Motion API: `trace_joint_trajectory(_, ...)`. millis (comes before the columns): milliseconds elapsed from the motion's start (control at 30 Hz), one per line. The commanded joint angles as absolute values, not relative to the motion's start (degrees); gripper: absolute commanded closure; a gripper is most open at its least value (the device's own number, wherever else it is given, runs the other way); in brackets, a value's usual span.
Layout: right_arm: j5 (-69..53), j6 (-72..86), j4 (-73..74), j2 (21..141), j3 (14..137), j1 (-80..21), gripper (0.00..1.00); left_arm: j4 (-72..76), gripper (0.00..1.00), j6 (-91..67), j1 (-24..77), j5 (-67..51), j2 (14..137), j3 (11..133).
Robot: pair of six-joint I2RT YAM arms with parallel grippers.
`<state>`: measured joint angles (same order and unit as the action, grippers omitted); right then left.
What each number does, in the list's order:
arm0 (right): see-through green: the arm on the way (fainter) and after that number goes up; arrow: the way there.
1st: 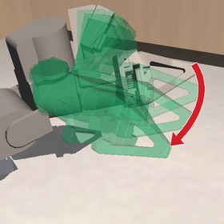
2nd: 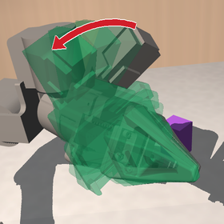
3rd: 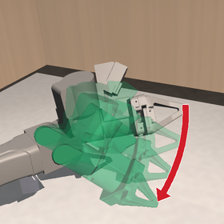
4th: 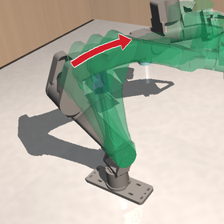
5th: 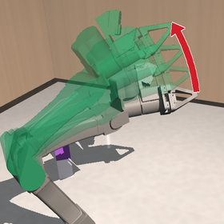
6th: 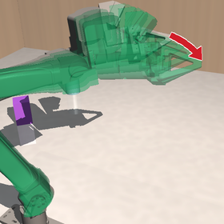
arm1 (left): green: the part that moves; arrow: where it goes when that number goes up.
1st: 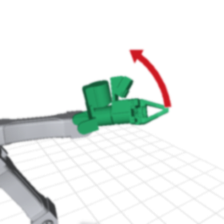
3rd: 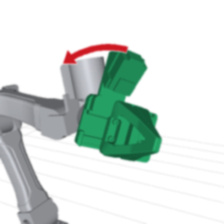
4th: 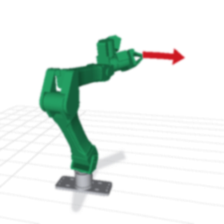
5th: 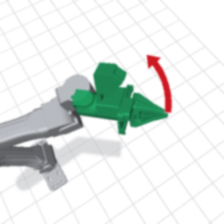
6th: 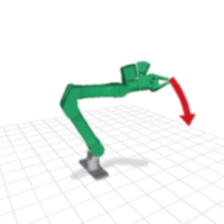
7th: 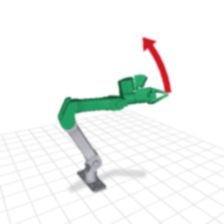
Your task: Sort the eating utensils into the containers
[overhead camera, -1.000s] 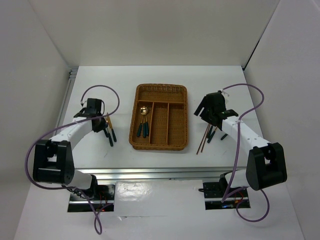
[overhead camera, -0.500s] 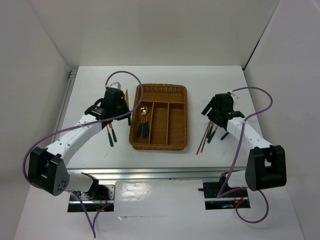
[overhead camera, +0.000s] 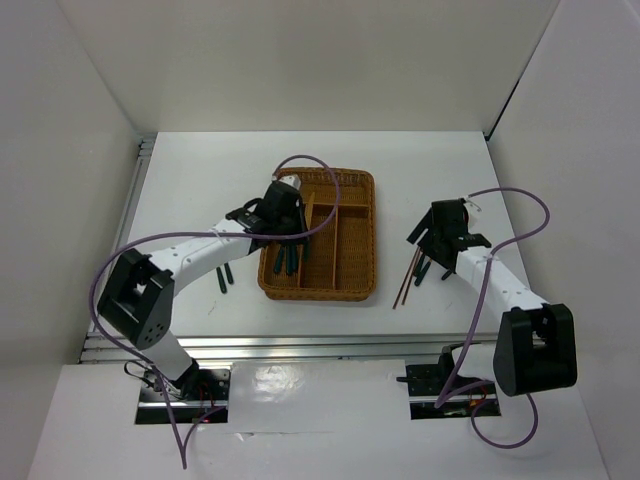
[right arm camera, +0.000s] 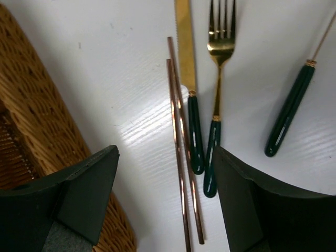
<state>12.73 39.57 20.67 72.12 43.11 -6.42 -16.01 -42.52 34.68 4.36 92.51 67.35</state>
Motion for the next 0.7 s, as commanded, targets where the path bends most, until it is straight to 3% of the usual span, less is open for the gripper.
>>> trace_joint_trajectory(0,16.6,41.0,22.7,70.8,42.6,-5.5,0.2,-11.5,0.79,-43.8,35.0,2.5,94.7,70.7)
trace_joint_trajectory(300,17.2,41.5,21.0,70.3,41.5,-5.5,0.2,-10.4,0.79,-44.3,36.7,1.9,100.0,71.8)
trace_joint_trajectory(467,16.6,41.0,19.7,72.1,41.5,-5.5,0.2,-12.0,0.68,-44.9,37.2,3.2,102.8,72.3)
trace_joint_trajectory(667,16.1,39.8,17.8,73.7,41.5,-5.5,0.22,-12.6,0.68,-44.9,37.2,3.2,105.3,73.2)
